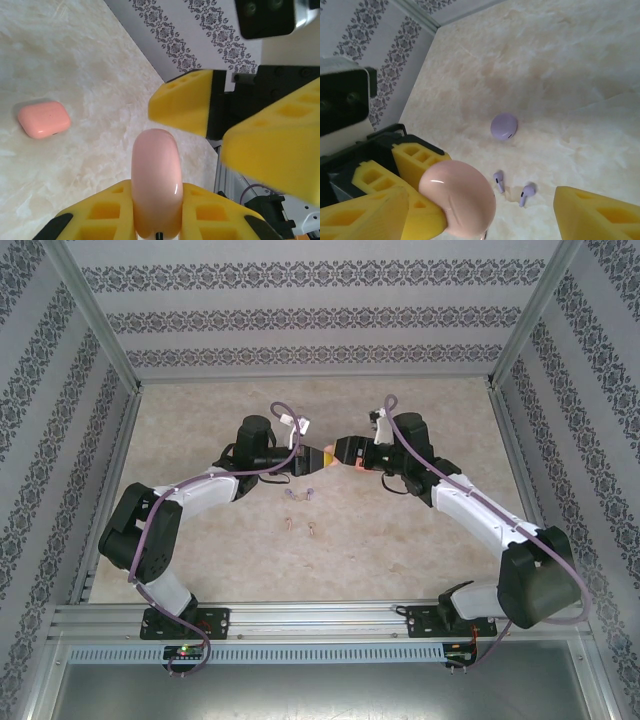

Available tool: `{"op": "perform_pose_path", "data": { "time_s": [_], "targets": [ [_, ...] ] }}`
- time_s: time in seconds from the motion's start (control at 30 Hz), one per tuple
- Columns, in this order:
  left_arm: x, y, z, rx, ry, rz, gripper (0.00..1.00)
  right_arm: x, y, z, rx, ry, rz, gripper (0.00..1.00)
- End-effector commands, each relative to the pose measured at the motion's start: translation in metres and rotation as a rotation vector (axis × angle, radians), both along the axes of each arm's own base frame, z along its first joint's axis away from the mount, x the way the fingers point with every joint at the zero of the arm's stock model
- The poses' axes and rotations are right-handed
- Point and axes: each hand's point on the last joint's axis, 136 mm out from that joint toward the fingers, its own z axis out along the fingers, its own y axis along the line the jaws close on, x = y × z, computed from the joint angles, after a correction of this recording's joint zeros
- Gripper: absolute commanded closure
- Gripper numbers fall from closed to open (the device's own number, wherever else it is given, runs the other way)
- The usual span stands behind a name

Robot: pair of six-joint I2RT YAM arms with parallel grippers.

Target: Insert the wireless bluetooth earbuds into the charging case

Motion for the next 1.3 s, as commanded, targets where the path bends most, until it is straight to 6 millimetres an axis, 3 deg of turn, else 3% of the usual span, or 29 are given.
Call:
{"op": "perform_pose_path", "data": {
  "time_s": [0.0, 0.17, 0.53, 0.7, 0.9, 1.27],
  "targets": [
    [-0.001, 0.0, 0.024, -0.017, -0.068, -0.03, 1.0, -0.001, 0.008, -0.003, 0.004, -0.025, 0.045, 0.25],
    [-0.002, 0.0, 0.029, -0.022, -0.078, -0.036, 1.0, 0.0, 0.002, -0.021, -0.019, 0.007, 0.02, 0.28],
    [-0.01, 0.002, 0.053, -0.051, -0.128, -0.044, 1.0, 0.007, -0.032, -0.06, -0.027, 0.095, -0.081, 0.34],
    [-0.011, 0.002, 0.051, -0.051, -0.126, -0.044, 1.0, -0.006, -0.035, -0.041, 0.014, 0.062, -0.049, 0.34],
    [-0.016, -0.002, 0.055, -0.082, -0.125, -0.088, 1.0, -0.028, -0.025, -0.009, 0.085, -0.013, 0.078, 0.33],
    [-0.012, -0.006, 0.071, -0.197, -0.127, -0.098, 1.0, -0.025, -0.016, 0.03, 0.194, -0.071, 0.108, 0.39]
  ]
}}
